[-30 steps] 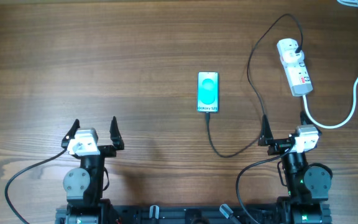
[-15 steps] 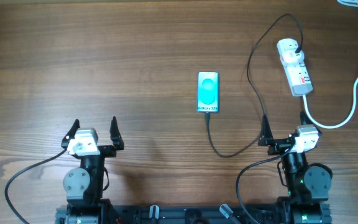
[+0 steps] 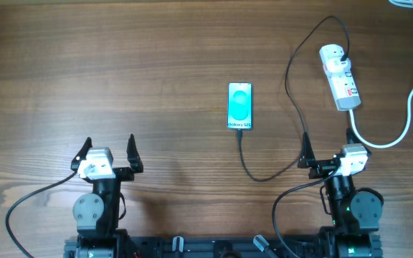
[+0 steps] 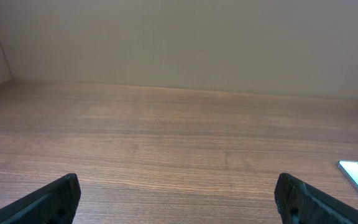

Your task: Plug charger to phone and switch on socket

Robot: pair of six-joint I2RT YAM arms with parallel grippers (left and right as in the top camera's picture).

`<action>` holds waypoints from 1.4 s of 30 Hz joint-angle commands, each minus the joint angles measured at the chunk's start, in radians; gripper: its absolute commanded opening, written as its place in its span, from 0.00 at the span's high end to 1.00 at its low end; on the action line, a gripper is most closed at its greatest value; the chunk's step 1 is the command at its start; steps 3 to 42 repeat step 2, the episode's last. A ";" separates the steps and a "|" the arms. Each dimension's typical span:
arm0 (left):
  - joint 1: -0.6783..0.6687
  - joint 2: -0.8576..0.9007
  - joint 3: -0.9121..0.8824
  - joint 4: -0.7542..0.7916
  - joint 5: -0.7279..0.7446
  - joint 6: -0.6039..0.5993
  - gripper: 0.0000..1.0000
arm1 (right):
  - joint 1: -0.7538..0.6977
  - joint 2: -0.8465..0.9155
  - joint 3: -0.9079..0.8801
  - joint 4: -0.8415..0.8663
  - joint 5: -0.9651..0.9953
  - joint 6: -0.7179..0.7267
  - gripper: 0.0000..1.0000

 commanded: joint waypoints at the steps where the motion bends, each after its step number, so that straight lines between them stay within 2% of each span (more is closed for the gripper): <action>1: -0.003 -0.009 -0.004 0.000 0.012 0.018 0.00 | 0.005 -0.010 -0.001 0.002 0.006 -0.012 0.00; 42: -0.003 -0.009 -0.004 0.000 0.012 0.018 0.00 | 0.005 -0.010 -0.001 0.002 0.006 -0.011 0.00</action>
